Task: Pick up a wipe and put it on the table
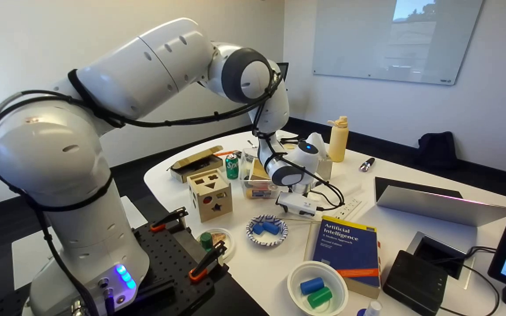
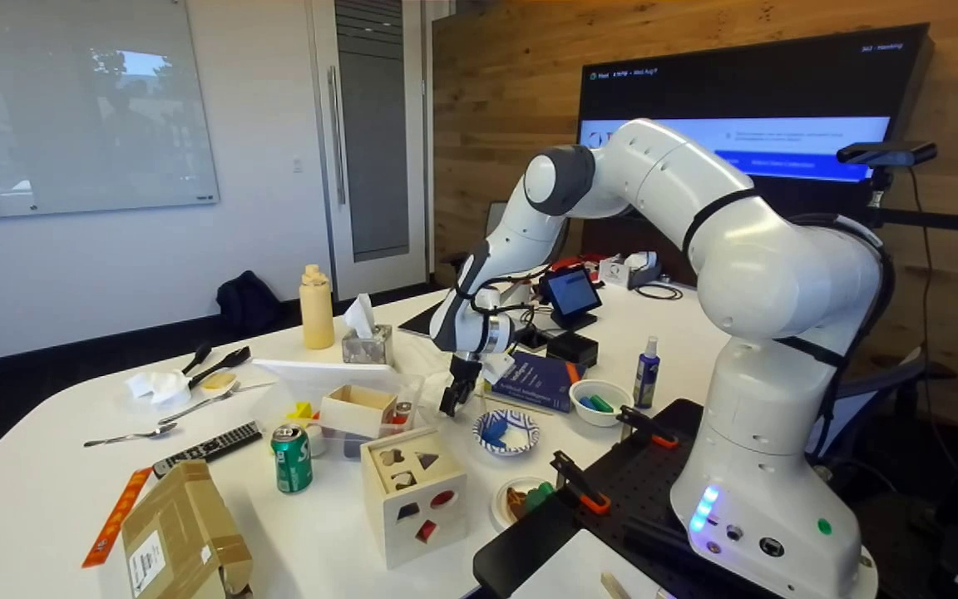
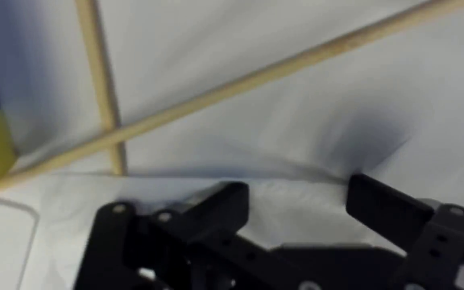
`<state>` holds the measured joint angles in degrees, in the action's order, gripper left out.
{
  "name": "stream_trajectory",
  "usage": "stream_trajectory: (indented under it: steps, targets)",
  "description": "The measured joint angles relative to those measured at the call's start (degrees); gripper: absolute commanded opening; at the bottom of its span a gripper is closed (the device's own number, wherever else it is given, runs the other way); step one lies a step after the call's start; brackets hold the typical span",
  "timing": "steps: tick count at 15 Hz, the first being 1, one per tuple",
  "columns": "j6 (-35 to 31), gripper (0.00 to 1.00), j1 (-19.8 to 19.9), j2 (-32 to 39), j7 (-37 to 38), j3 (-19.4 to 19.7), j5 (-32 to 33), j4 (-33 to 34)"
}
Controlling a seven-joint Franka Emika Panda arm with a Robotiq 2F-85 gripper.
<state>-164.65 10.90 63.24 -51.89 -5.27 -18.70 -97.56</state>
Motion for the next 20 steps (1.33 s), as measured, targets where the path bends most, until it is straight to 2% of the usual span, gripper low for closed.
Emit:
stream_trajectory:
  steps: [5, 6, 12, 15, 17, 20]
  targets:
    - [-0.34, 0.03, 3.87, 0.02, 5.07, -2.67, 9.2, 0.47]
    - [-0.42, 0.0, 4.21, 0.01, 5.99, -2.82, 10.35, 0.47]
    - [-0.68, 0.0, 4.48, -0.36, 12.43, -2.83, 15.55, 0.24]
    - [-0.02, 0.0, 3.06, -1.68, 18.24, -1.68, 17.66, 0.1]
    - [2.96, 0.0, 0.96, -2.85, 23.58, 0.27, 18.63, 0.2]
    - [10.83, 0.0, -2.07, -4.04, 30.63, 2.99, 19.28, 1.16]
